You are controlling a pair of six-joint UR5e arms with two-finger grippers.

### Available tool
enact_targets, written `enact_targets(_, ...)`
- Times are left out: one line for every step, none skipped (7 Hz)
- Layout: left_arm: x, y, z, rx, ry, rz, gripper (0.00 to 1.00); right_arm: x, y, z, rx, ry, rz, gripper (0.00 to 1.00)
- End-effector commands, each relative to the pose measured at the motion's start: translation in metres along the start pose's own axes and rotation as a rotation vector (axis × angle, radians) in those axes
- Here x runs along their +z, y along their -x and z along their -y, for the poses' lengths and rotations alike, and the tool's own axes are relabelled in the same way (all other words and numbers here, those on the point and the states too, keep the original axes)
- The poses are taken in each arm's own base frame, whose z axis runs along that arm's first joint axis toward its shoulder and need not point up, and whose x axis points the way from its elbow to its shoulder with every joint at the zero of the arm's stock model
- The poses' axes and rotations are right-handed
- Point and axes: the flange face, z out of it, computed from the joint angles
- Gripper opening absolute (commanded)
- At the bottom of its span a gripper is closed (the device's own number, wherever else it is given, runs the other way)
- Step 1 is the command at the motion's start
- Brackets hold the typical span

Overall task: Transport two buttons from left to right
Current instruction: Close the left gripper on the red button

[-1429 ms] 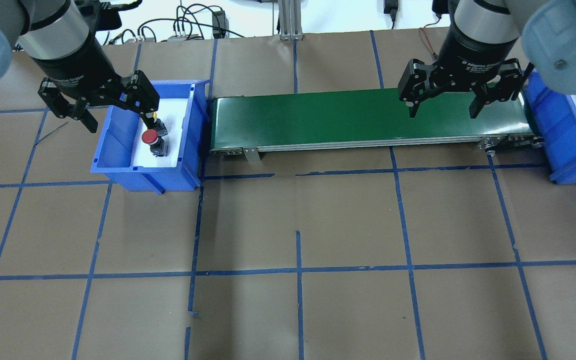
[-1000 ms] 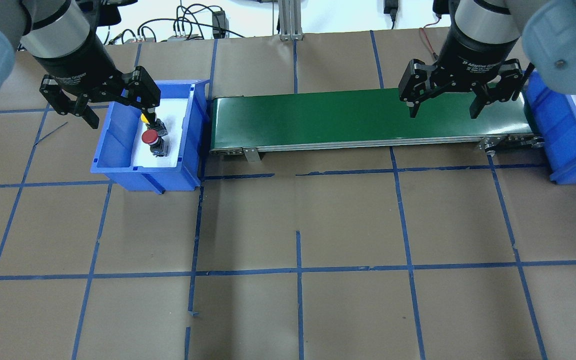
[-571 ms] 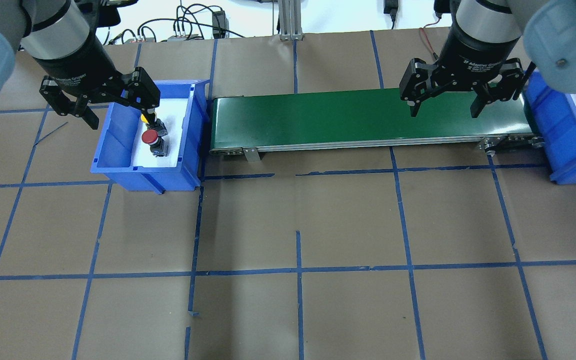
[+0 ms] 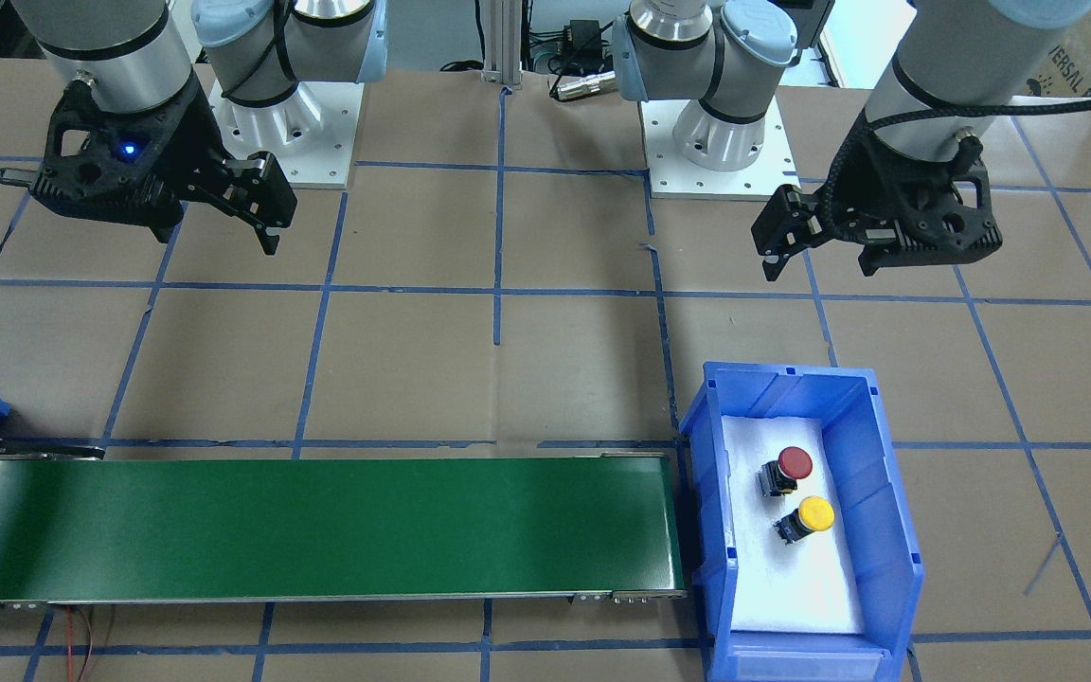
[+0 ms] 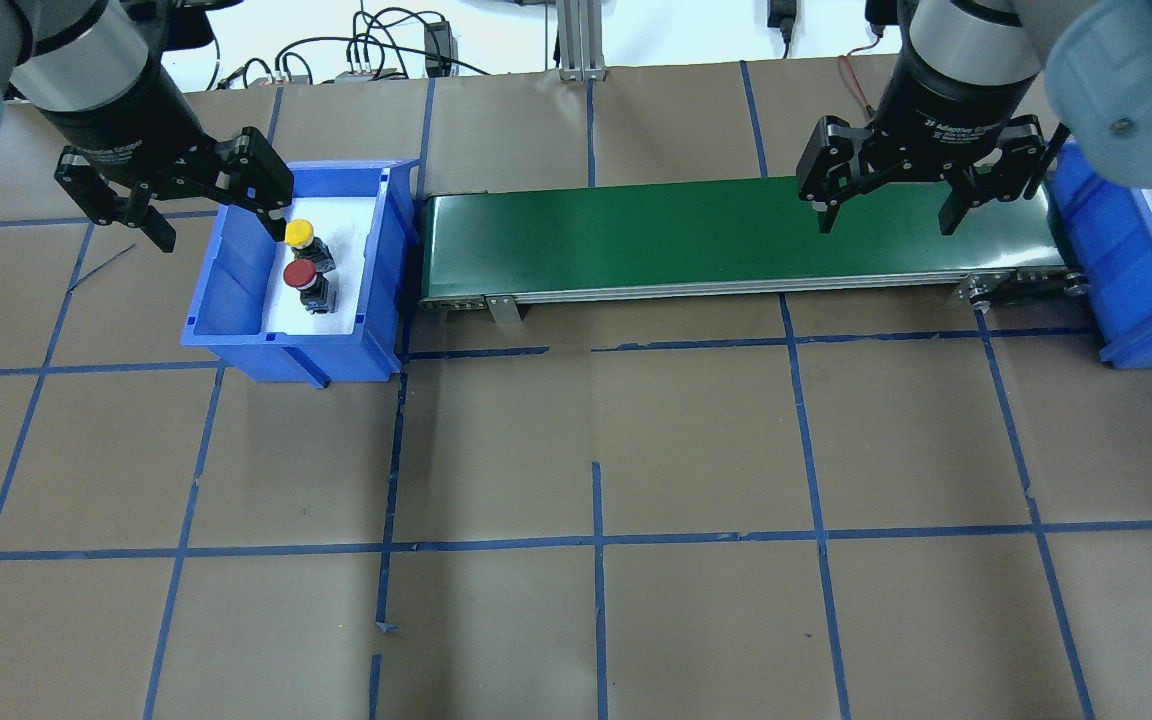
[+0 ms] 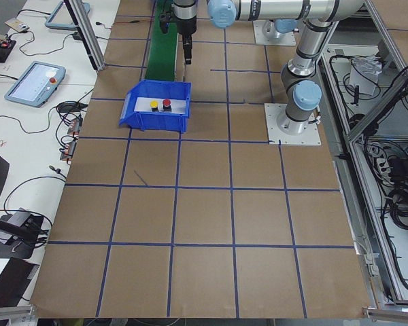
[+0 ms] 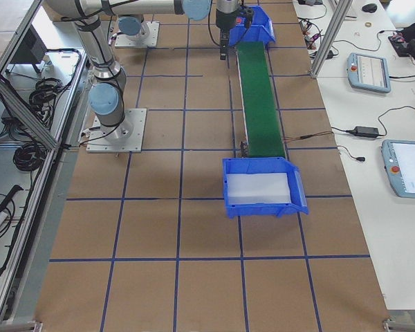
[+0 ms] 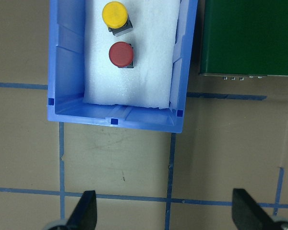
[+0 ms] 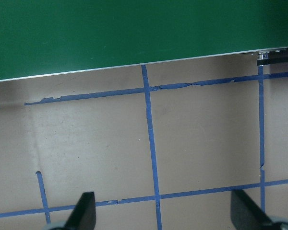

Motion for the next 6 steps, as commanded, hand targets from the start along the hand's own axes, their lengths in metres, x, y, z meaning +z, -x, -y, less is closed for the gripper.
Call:
enact_targets(0.031,0.013,0.028,-0.007,0.010,-0.060,1.00,0.001,-0.003,0.001,0.004,0.004,-0.001,1.00)
enact_targets(0.054,0.017,0.047,-0.007,0.020,-0.053,1.00,0.000,0.000,0.000,0.000,0.001,0.000,1.00)
enact_targets(0.076,0.021,0.067,-0.008,0.004,-0.030,1.00,0.001,0.001,-0.001,-0.002,0.002,-0.001,1.00)
enact_targets(0.106,0.026,0.081,-0.011,0.011,0.015,1.00,-0.001,0.001,-0.001,-0.002,-0.001,-0.001,1.00)
enact_targets(0.129,0.027,0.092,-0.025,0.014,0.014,1.00,0.000,0.001,-0.001,0.000,-0.001,0.001,1.00)
enact_targets(0.157,0.028,0.099,-0.032,0.002,0.015,1.00,0.002,0.002,-0.001,-0.002,0.003,0.000,1.00)
